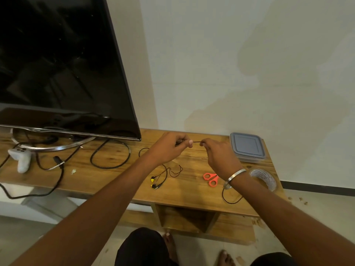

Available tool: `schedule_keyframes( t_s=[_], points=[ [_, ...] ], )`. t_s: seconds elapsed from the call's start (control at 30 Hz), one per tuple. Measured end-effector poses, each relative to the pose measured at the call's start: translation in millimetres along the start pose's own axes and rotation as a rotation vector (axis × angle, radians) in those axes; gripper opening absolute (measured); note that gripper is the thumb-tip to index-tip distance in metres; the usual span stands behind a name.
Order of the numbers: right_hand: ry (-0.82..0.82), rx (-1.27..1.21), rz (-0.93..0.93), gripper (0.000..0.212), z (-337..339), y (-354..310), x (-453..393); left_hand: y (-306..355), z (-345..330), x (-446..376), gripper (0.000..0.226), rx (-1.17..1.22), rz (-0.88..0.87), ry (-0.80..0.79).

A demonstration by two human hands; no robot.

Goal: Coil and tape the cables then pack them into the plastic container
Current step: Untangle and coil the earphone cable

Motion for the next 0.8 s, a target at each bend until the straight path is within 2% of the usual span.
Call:
schedule_keyframes(
  t_s=[0.13, 0.5, 0.6, 0.7, 0.8],
  points=[
    [0.051, 0.006, -0.113, 0.024, 10.2, 18.8, 6.3, -2.5, 6.7, 0.0, 0.019, -0.017, 0.020, 0.020],
    [-0.012, 0.011, -0.280, 0.022, 2.1, 50.6, 23.0, -12.7, 11.6, 1.7, 0.018, -0.043, 0.035, 0.069],
    [-0.064, -0.067, -0.223, 0.024, -4.1, 33.6, 21.0, -14.2, 3.3, -0.1, 0.017, -0.041, 0.040, 0.070],
    [-0.087, -0.140, -0.080, 0.031, -6.1, -2.6, 13.2, -6.9, -10.7, -2.4, 0.016, -0.049, 0.016, 0.046],
    [-0.099, -0.136, 0.019, 0.024, -9.6, -25.9, 4.3, -2.1, -20.2, -3.2, 0.013, -0.034, -0.010, 0.016]
  ],
)
Point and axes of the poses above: each hand's wrist, its own x-axis away from the middle knuckle, its own z-axis out of the back of the hand, y = z × x, the point moved 10 cm from there along -x, towards the middle knuckle, and after that the axes turned 5 degrees about z, right-handed, at the moved point
